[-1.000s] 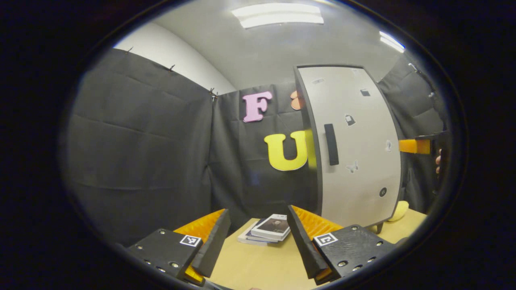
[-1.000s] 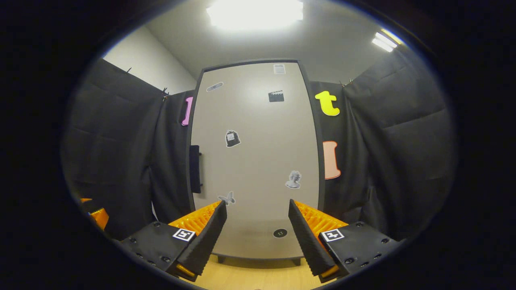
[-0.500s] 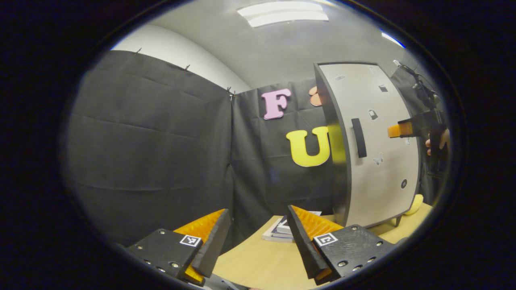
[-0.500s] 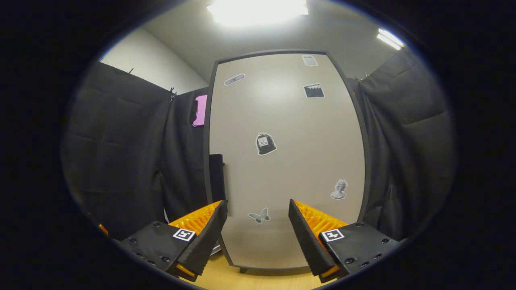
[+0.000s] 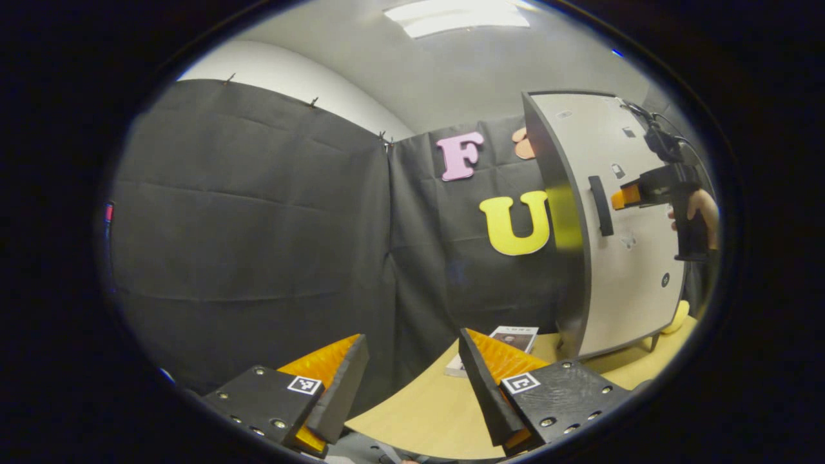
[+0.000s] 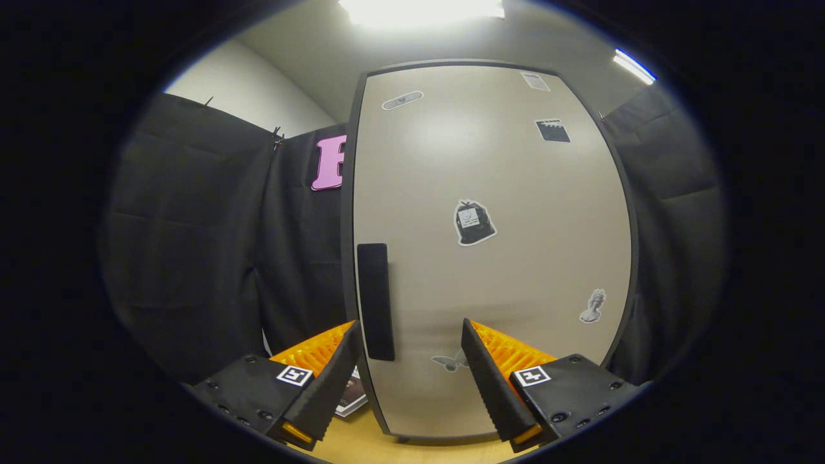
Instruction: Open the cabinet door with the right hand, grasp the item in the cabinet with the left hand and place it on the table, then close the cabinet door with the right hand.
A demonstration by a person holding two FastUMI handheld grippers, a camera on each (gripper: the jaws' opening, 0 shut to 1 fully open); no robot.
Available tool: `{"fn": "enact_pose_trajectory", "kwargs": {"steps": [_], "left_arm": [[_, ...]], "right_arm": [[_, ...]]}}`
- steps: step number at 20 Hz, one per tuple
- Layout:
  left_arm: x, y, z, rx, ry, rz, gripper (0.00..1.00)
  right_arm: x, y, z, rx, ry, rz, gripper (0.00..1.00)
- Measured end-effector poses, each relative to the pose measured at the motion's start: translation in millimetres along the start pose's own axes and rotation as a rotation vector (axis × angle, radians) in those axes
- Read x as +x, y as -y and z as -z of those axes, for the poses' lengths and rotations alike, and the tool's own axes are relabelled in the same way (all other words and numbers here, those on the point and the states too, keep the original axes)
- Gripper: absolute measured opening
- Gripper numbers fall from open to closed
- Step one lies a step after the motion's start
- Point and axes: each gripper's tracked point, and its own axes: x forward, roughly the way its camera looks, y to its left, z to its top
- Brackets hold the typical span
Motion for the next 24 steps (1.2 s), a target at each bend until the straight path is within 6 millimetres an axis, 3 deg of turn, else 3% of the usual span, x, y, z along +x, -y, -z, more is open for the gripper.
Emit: {"fn": "enact_pose_trajectory", "kwargs": {"steps": [4,5,6,8,12,14,16,17,20,22,24], "left_arm": [[-1,-18,8,-0.003,-0.021,-0.026,0.86],[-1,-20,9,-0.003,-0.023,-0.034,0.85],[0,-23,11,-0.003,-0.025,-0.043,0.85],[-3,-40,12,-0.003,-0.028,-0.061,0.85],[-2,-54,16,0.001,-0.037,-0.084,0.85],[-3,-58,16,0.000,-0.037,-0.084,0.85],[-1,-60,15,0.008,-0.037,-0.086,0.85],[-1,-61,13,0.008,-0.035,-0.086,0.86],[-3,-59,11,0.007,-0.024,-0.075,0.86],[-2,-57,9,0.008,-0.018,-0.066,0.85],[-1,-55,7,0.003,-0.012,-0.059,0.85]], "right_arm": [[20,-15,2,-0.002,-0.028,-0.003,0.97],[24,-19,1,-0.004,-0.028,-0.003,0.89],[28,-21,1,-0.009,-0.025,0.001,0.94],[35,-26,2,-0.023,-0.029,0.007,0.87],[50,-35,12,-0.059,-0.081,0.019,0.72],[58,-35,17,-0.075,-0.100,0.034,0.72],[60,-30,16,-0.093,-0.104,0.076,0.53],[60,-30,16,-0.077,-0.106,0.082,0.39],[62,-29,17,-0.043,-0.131,0.084,0.34],[57,-30,17,-0.059,-0.142,0.074,0.19],[56,-31,17,-0.048,-0.141,0.053,0.19]]}}
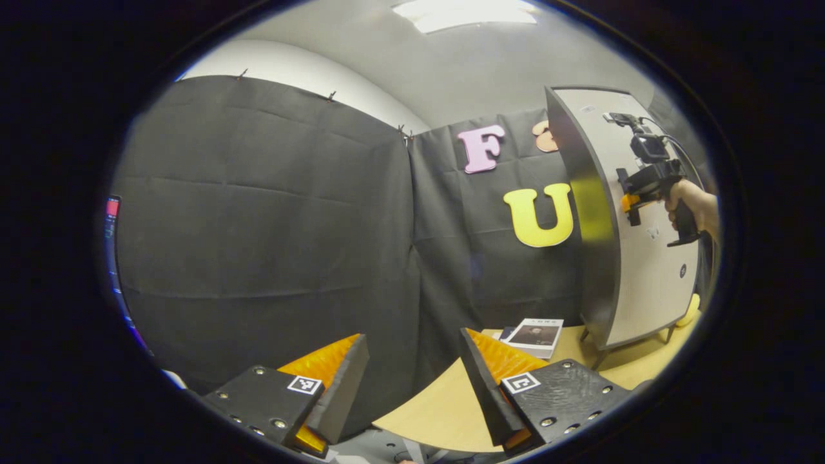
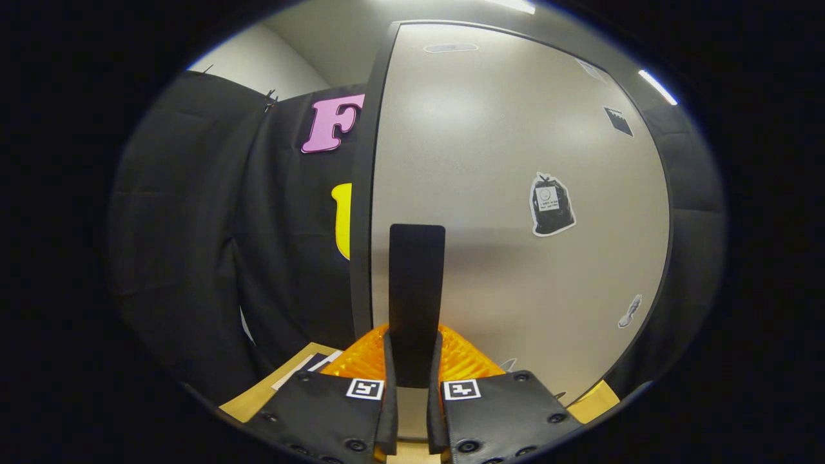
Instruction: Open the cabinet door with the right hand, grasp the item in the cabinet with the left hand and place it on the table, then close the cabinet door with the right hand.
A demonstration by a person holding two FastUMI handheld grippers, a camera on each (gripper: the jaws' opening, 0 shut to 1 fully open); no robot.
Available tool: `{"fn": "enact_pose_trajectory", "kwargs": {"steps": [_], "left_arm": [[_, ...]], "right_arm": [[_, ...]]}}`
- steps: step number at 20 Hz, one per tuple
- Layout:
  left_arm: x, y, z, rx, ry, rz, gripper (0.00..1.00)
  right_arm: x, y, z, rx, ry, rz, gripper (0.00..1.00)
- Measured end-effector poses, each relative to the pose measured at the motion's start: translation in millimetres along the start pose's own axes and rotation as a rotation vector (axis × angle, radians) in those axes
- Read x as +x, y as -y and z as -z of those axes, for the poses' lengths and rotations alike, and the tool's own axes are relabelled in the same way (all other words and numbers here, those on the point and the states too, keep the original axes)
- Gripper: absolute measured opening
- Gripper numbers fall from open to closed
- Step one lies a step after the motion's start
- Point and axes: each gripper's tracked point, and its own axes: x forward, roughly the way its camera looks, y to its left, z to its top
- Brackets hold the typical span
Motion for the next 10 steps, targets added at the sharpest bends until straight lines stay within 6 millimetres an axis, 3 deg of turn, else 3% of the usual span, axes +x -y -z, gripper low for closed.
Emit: {"fn": "enact_pose_trajectory", "kwargs": {"steps": [1,5,10], "left_arm": [[0,0,-2,-0.003,0.003,0.004,0.85],[4,10,-4,-0.014,0.018,0.028,0.85],[11,35,-17,-0.019,0.050,0.088,0.85]], "right_arm": [[-1,-1,1,0.001,-0.001,-0.014,0.14],[-12,-2,0,0.010,-0.006,-0.055,0.15],[-34,-4,-2,0.020,-0.027,-0.146,0.15]]}}
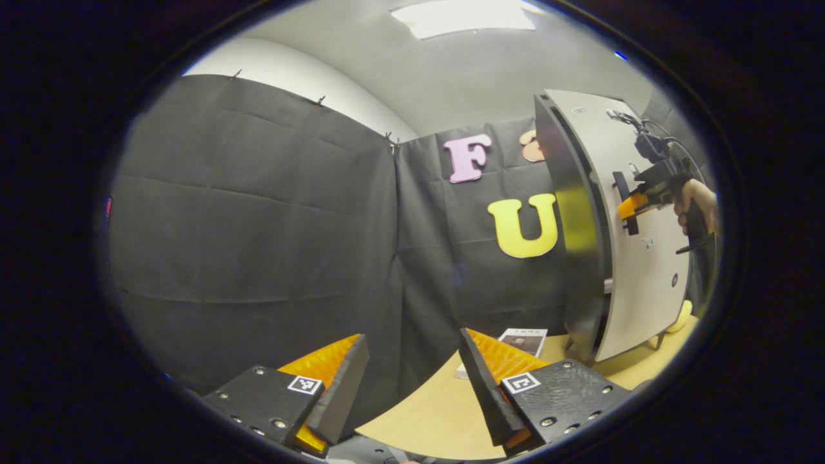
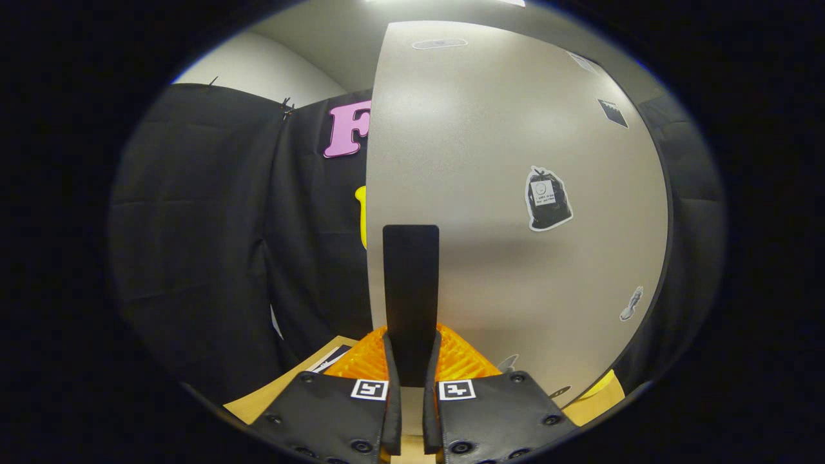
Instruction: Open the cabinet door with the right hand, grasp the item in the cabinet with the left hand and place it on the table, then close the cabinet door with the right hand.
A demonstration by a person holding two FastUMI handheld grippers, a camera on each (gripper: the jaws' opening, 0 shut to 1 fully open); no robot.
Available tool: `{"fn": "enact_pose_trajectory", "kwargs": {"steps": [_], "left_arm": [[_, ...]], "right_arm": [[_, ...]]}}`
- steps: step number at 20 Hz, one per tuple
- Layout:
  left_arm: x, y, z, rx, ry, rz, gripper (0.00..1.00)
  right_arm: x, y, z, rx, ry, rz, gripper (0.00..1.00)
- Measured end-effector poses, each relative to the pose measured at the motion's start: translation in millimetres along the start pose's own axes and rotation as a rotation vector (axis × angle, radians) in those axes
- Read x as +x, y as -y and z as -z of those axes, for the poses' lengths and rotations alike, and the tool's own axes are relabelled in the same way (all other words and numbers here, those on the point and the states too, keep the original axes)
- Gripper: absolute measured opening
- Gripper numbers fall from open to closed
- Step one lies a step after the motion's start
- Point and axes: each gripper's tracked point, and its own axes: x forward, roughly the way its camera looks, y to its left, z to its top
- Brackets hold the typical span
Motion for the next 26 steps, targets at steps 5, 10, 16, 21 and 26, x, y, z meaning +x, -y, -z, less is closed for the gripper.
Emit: {"fn": "enact_pose_trajectory", "kwargs": {"steps": [5,10,16,21,26], "left_arm": [[6,33,-10,-0.005,0.022,0.070,0.85],[5,60,-14,0.006,0.036,0.128,0.85],[9,96,-20,-0.001,0.036,0.189,0.85],[8,141,-30,-0.001,0.052,0.258,0.85],[3,184,-37,-0.011,0.062,0.322,0.85]], "right_arm": [[-16,0,0,0.015,0.001,-0.054,0.14],[-34,0,-1,0.023,0.006,-0.100,0.15],[-59,7,0,0.027,0.003,-0.159,0.14],[-63,13,2,0.021,-0.002,-0.196,0.13],[-71,21,5,0.023,-0.009,-0.231,0.14]]}}
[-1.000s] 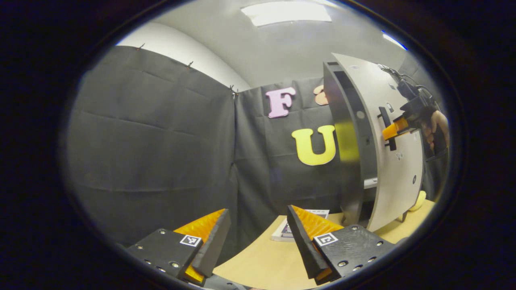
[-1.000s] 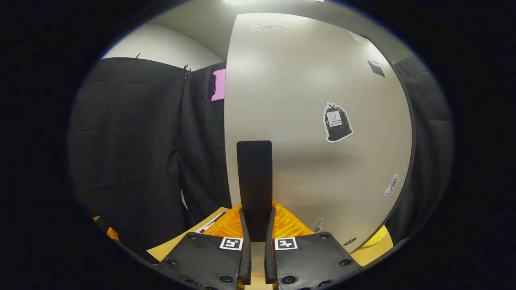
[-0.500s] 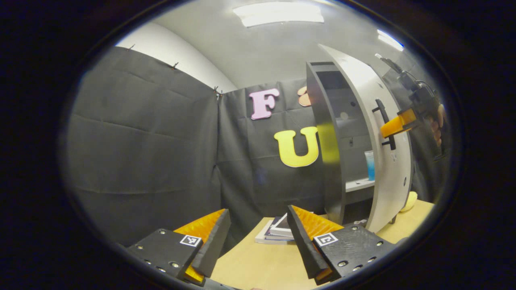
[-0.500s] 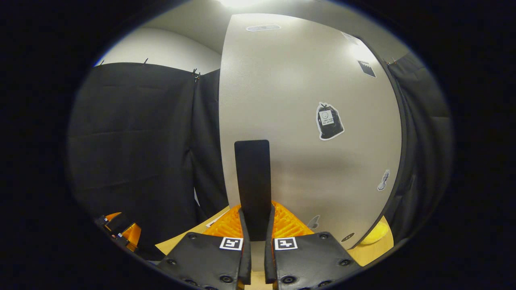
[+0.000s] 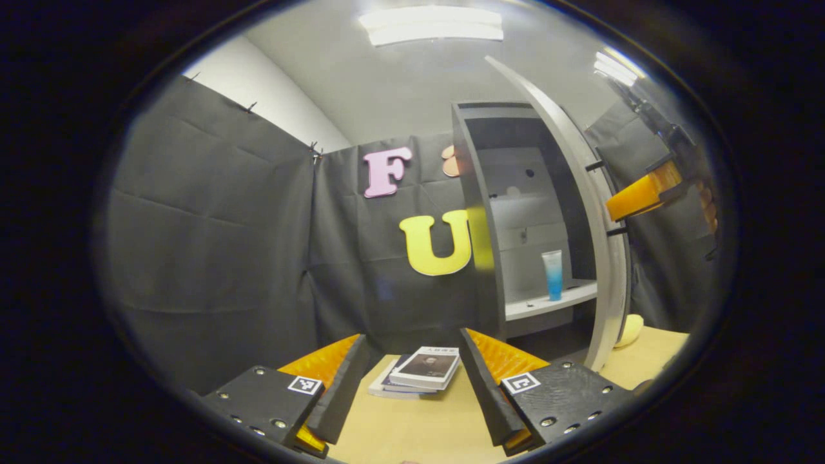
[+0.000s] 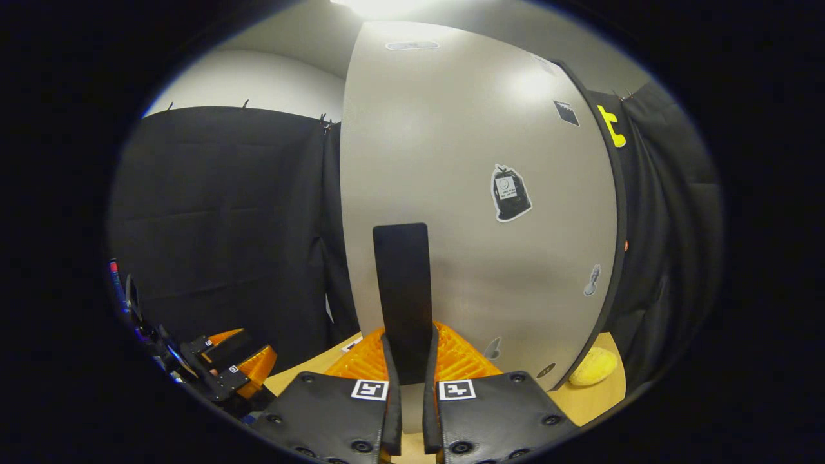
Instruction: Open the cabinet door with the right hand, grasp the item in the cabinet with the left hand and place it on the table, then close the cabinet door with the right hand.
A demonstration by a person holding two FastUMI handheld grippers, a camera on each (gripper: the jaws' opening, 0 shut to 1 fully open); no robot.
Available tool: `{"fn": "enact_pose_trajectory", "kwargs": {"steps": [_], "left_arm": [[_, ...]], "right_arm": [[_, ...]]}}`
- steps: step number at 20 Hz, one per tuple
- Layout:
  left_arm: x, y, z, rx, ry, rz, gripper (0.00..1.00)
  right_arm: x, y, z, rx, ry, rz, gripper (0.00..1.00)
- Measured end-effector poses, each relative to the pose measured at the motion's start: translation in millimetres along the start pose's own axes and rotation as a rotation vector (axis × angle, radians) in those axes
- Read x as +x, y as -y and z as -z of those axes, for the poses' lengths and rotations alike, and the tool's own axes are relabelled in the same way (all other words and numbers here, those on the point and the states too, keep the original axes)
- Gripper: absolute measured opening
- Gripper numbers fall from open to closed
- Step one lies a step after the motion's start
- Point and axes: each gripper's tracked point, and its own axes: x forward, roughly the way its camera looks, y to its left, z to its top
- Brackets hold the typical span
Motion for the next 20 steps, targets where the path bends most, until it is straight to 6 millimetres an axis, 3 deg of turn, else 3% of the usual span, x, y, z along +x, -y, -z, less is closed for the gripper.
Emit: {"fn": "enact_pose_trajectory", "kwargs": {"steps": [13,20], "left_arm": [[17,110,-11,-0.044,0.012,0.146,0.85],[14,145,-14,-0.042,0.013,0.188,0.85]], "right_arm": [[-27,19,1,-0.011,0.011,-0.003,0.14],[-35,27,2,-0.007,0.013,0.014,0.14]]}}
